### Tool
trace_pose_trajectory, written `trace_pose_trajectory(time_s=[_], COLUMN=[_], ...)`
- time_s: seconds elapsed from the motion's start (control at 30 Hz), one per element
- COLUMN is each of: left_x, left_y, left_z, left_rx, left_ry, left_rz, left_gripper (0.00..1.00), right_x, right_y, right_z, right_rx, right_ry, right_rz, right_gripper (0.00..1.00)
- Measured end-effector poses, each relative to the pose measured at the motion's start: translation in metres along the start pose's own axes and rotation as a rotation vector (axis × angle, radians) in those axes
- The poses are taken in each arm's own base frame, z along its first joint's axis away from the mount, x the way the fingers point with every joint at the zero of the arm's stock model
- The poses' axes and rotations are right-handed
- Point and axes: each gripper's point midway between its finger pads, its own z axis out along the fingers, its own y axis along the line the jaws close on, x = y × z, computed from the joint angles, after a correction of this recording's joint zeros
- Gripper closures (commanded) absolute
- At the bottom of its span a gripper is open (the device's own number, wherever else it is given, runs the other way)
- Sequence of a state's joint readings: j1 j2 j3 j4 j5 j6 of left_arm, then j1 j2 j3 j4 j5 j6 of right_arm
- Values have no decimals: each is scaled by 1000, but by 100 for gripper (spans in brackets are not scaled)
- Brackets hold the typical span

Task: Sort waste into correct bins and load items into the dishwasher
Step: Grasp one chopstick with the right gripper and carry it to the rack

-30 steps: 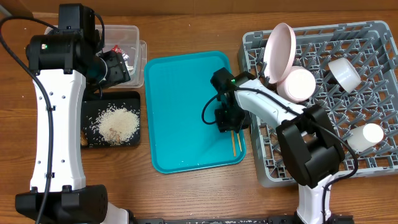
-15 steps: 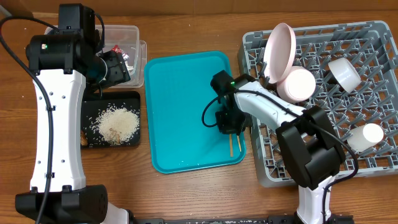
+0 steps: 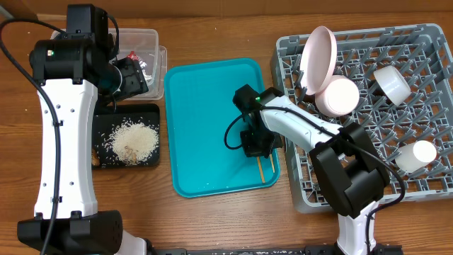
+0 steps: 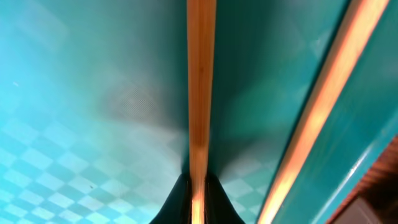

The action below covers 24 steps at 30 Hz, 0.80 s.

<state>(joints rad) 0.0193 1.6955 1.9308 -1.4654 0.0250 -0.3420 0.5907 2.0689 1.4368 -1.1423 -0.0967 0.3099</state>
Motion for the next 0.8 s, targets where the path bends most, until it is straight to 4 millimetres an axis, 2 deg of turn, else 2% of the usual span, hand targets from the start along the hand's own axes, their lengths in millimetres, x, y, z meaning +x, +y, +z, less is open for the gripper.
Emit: trace_pose_trajectory(time_s=[0.1,0.17,0.27,0.33,0.43,0.5,0.57,0.67,0.8], left_x=[0,0,0,0,0,0,0,0,0], left_y=[0,0,0,0,0,0,0,0,0], left_z=[0,0,0,0,0,0,0,0,0], left_rx=[0,0,0,0,0,0,0,0,0], left_ry=[0,0,0,0,0,0,0,0,0], left_rz=[0,0,0,0,0,0,0,0,0], left_gripper=[30,30,30,30,30,30,30,30,30], right_x=[6,5,-4,-7,-3,3,10,15,20], right_y=[-3,-3,-4,-10,-32,-51,-70,-91,-100], right_z=[-7,-19,-59,-94,-138,-156,-160,-155,-142], right_rx=[9,-1,-40,-70,-83,-75,-57,-31,-13], right_ry=[22,1,-96,-184,-288,-317,-304,-257,-215], right_rz=[6,6,1,8,47,80,109,129,106], right_gripper=[96,96,96,96,96,96,96,96,96])
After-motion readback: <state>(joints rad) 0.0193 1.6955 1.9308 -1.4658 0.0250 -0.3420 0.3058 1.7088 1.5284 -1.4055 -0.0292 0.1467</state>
